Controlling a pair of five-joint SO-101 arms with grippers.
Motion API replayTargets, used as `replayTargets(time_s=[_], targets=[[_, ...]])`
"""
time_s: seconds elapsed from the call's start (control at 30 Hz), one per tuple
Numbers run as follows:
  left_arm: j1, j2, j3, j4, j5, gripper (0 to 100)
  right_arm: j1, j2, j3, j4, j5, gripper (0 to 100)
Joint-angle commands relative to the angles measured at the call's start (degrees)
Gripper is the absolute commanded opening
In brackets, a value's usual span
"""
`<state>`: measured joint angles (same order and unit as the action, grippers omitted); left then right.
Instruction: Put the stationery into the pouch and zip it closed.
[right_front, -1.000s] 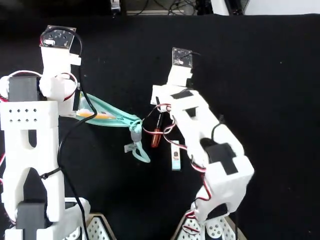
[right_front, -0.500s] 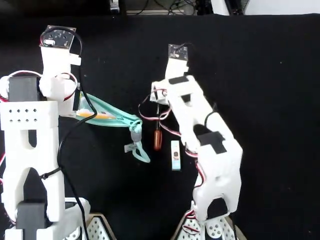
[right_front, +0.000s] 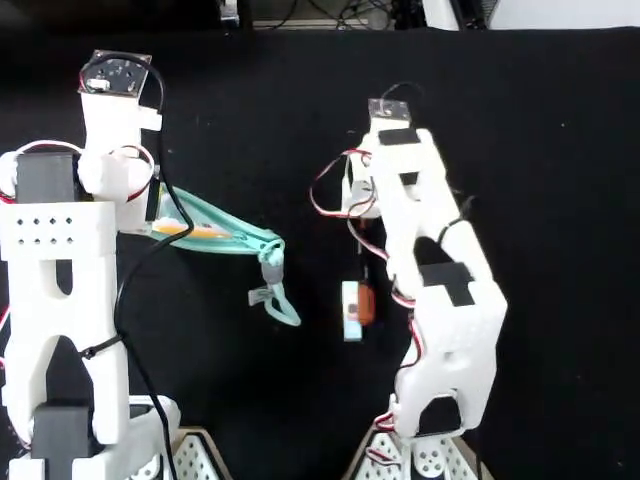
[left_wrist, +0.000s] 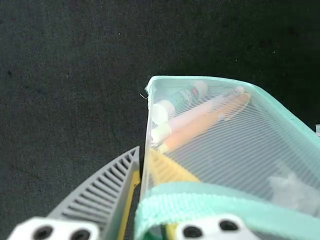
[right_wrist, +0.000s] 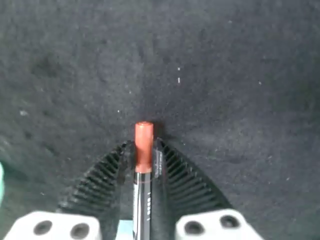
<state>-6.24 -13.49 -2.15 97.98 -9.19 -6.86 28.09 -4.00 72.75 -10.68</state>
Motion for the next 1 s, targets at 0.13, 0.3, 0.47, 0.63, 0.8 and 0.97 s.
replayTargets(time_s=[0.13, 0.3, 0.47, 0.63, 0.8, 0.97], targets=[[0.57, 2.37, 2.77, -0.62, 0.26, 3, 1.14, 1.89, -7.25, 1.05, 2.73, 12.9], [0.57, 2.37, 2.77, -0.62, 0.26, 3, 0.97, 7.52, -13.85, 6.33, 2.81, 10.6], [0.57, 2.37, 2.77, -0.62, 0.26, 3, 0.97, 15.25, -22.90, 10.20, 2.81, 10.6], [0.57, 2.37, 2.77, -0.62, 0.26, 3, 1.14, 21.85, -32.48, 15.38, 2.81, 9.8], [0.57, 2.37, 2.77, -0.62, 0.26, 3, 1.14, 23.43, -38.73, 20.31, 2.90, 1.0], [0.66, 2.37, 2.77, -0.62, 0.26, 3, 0.79, 22.37, -41.45, 24.62, 2.90, 1.2]])
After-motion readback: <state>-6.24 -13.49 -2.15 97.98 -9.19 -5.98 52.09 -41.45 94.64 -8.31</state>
